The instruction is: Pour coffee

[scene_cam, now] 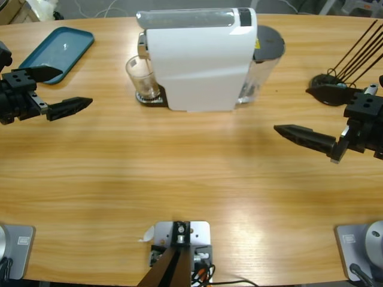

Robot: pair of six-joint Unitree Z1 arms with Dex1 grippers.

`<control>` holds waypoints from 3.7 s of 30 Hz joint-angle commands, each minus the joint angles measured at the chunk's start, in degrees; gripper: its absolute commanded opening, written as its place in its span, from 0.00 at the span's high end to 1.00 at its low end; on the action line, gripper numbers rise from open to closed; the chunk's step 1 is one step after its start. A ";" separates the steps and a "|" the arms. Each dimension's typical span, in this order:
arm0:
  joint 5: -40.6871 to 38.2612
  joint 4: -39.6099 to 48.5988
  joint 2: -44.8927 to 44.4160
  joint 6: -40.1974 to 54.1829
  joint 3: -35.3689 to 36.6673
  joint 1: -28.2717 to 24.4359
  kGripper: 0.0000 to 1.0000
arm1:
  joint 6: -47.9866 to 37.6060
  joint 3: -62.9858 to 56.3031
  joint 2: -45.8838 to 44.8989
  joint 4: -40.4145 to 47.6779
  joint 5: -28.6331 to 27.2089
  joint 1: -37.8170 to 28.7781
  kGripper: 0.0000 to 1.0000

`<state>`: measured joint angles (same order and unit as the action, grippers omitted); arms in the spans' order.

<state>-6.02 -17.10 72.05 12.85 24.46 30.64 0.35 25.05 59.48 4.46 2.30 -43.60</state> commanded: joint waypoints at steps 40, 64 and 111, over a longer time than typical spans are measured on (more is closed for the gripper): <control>0.48 -2.68 5.03 0.68 -1.70 1.16 0.04 | -0.35 -2.13 1.64 0.19 -0.80 -0.79 0.00; 0.39 -3.49 6.32 0.68 -1.82 1.35 0.03 | -0.26 -2.02 2.22 0.28 -0.80 -0.79 0.00; -0.48 -5.23 8.28 0.68 -2.05 1.42 0.02 | -0.17 -2.02 2.74 0.55 -0.80 -0.79 0.00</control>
<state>-6.05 -21.50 78.36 12.85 24.19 31.37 0.35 25.05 60.57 4.51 2.30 -43.60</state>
